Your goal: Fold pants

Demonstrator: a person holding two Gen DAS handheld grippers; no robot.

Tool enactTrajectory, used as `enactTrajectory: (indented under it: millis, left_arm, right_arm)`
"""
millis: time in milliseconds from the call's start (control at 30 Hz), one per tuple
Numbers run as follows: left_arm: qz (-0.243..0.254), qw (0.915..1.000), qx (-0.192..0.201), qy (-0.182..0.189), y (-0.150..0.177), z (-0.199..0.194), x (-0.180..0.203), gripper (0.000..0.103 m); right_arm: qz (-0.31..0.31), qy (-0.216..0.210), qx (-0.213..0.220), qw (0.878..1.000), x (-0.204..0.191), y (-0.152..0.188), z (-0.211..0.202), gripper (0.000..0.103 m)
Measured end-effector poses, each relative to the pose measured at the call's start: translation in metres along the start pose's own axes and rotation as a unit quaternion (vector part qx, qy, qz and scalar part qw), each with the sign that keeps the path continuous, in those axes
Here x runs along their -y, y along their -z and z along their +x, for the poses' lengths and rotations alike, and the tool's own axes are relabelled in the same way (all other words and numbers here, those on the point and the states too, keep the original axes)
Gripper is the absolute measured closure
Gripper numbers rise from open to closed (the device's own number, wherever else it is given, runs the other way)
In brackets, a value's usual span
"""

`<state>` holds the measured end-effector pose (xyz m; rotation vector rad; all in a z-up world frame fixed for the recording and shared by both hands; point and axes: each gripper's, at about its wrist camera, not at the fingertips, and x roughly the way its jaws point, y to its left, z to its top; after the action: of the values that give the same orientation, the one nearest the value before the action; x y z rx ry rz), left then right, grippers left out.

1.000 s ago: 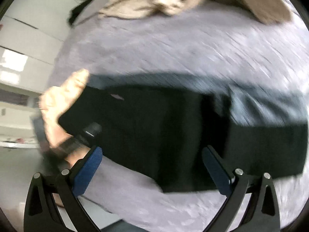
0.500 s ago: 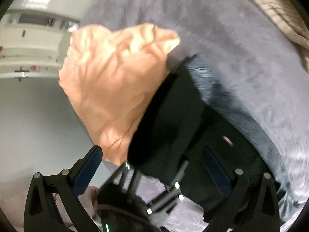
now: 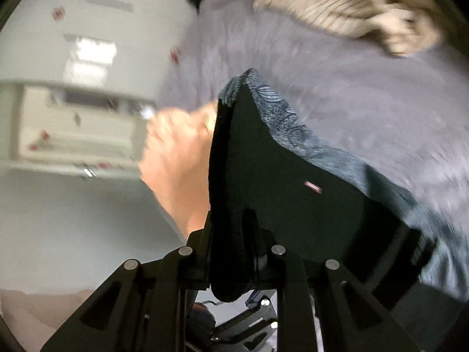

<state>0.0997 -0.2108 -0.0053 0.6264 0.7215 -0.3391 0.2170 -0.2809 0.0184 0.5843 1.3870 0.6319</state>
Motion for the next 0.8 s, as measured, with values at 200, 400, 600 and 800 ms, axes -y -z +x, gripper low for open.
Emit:
enactTrajectory:
  millis: [200, 400, 600, 800]
  left_arm:
    - [0.032, 0.9982, 0.023, 0.045, -0.063, -0.042, 0.092, 0.065]
    - [0.081, 0.9926, 0.017, 0.089, -0.090, -0.052, 0.199, 0.065]
    - [0.127, 0.9826, -0.053, 0.124, -0.074, -0.014, 0.266, 0.065]
    - [0.130, 0.9782, -0.081, 0.140, -0.060, -0.011, 0.251, 0.042]
  right_arm:
    - [0.029, -0.042, 0.098, 0.994, 0.067, 0.073, -0.118, 0.082]
    - [0.090, -0.061, 0.149, 0.983, 0.165, 0.151, -0.185, 0.082]
    - [0.162, -0.025, 0.136, 0.977, 0.263, 0.195, -0.177, 0.082]
    - [0.225, -0.039, 0.141, 0.963, 0.305, 0.220, -0.152, 0.078]
